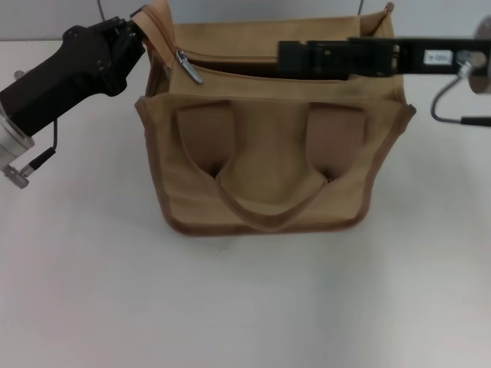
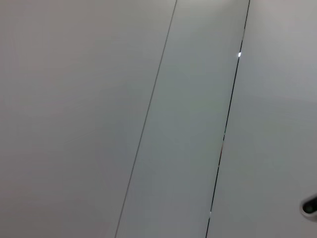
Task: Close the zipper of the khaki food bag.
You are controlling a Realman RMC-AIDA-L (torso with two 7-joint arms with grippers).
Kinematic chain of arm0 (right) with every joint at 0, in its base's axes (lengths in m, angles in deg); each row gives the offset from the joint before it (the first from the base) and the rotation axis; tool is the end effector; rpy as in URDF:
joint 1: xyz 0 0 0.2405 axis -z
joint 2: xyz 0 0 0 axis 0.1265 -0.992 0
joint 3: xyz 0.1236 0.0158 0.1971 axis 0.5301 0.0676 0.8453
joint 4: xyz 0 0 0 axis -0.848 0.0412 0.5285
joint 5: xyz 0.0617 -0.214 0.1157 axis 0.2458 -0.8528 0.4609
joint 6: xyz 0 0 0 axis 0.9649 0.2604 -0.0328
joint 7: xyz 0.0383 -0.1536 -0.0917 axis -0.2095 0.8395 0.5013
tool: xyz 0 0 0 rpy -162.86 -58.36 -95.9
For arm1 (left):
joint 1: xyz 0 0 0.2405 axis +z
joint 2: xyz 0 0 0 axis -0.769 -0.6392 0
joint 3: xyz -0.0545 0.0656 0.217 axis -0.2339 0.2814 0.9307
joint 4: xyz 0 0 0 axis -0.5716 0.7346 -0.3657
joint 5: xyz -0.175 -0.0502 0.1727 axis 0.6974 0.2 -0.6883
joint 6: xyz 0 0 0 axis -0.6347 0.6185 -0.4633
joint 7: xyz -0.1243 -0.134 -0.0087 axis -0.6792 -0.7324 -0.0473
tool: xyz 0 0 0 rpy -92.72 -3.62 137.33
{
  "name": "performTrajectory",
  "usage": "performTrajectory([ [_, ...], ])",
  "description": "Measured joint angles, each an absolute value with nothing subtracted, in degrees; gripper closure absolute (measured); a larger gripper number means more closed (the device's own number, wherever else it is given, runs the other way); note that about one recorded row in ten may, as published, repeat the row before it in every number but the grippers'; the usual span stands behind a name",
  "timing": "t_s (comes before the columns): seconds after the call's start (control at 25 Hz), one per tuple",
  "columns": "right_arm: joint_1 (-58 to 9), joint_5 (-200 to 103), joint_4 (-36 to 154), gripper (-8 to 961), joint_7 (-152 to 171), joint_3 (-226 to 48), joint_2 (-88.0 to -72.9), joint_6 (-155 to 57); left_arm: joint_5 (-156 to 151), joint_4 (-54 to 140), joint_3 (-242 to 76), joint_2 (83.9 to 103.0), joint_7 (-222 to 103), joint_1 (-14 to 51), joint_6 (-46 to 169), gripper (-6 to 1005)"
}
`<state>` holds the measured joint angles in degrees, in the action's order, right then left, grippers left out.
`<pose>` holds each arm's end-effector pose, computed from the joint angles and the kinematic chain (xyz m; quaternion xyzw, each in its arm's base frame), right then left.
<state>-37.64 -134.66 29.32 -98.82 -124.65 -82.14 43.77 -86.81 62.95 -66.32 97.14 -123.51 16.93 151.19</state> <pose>0.1269 0.3961 0.0127 0.8773 -0.3173 -0.3514 0.0790 -0.2239 0.3765 0.0170 -0.8193 -0.1775 -0.4954 0.2276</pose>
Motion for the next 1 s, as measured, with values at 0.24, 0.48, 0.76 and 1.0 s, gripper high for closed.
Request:
performTrajectory([
  [0.24,-43.00,-135.58,27.10,318,-109.56,-130.02,-79.81,41.04,-86.26,62.31,-66.22,97.24,-123.44,17.16,151.30,975],
  [0.48,-49.54,-143.30,27.15,552,-116.74,-130.51,-79.41,38.88,-86.02,62.00,-66.04,97.22,-123.40,17.16,151.32,975],
  [0.76,-53.46,-145.96,27.35,555,-120.40,-134.29,-80.09,34.19,-86.02,61.65,-66.23,97.19,-123.26,17.13,151.39,974],
  [1.0,-54.62,-146.00,27.37,556,-120.92,-136.48,-80.75,31.91,-86.02,61.62,-66.22,97.19,-123.25,17.09,151.44,973],
])
